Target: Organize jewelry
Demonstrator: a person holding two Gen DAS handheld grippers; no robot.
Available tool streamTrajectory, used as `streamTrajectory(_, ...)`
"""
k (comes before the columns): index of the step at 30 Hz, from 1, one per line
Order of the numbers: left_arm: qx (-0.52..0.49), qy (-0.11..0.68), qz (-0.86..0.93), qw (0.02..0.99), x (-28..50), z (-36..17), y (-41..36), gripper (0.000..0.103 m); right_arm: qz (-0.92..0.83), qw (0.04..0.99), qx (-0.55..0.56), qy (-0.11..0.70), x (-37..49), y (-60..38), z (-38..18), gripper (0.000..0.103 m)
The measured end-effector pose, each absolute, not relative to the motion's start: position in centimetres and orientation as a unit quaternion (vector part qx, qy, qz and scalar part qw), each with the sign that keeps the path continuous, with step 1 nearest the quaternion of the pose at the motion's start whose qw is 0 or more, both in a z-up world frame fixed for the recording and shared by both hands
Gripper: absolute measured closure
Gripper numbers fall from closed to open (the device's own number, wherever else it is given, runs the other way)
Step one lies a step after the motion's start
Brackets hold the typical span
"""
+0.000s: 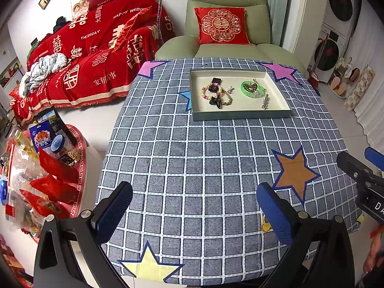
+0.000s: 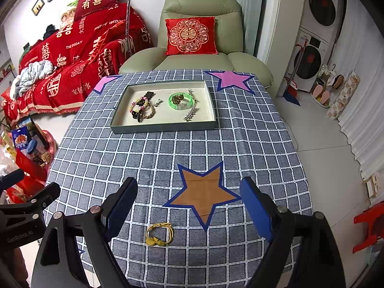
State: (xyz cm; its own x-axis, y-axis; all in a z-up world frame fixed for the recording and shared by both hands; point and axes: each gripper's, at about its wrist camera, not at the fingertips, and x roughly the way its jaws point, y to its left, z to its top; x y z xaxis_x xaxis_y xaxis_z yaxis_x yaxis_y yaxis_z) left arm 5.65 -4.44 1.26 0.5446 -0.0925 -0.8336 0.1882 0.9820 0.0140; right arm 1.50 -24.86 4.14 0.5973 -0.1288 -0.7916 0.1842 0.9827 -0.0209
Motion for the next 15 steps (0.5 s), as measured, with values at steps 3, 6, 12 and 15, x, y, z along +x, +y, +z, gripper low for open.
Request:
streamTrajectory(3,0.051,0.470,-0.080,0.877,5.63,1.26,-4.50,0.000,-0.088,0.893,0.031,0.440,1.49,-24.85,4.15,0.014)
streamTrajectory(6,0.051,0.470,-0.080,0.877,5.64,1.25,-4.41,0.000,-0.087,0.893,0.031,0.440,1.51,-24.88,4.14,0.014)
streamTrajectory(12,0.051,0.472,-0.078,0.877,5.64,1.21,-4.30,0.000,-0.088,0.893,0.031,0.441,1.50,-24.87,4.14,0.014)
streamTrajectory(15,0.049,0.474,-0.075,0.876,5.70,1.12,-3.82,0.000,-0.087,0.892,0.031,0.443,1.51,-24.84,4.08,0.014)
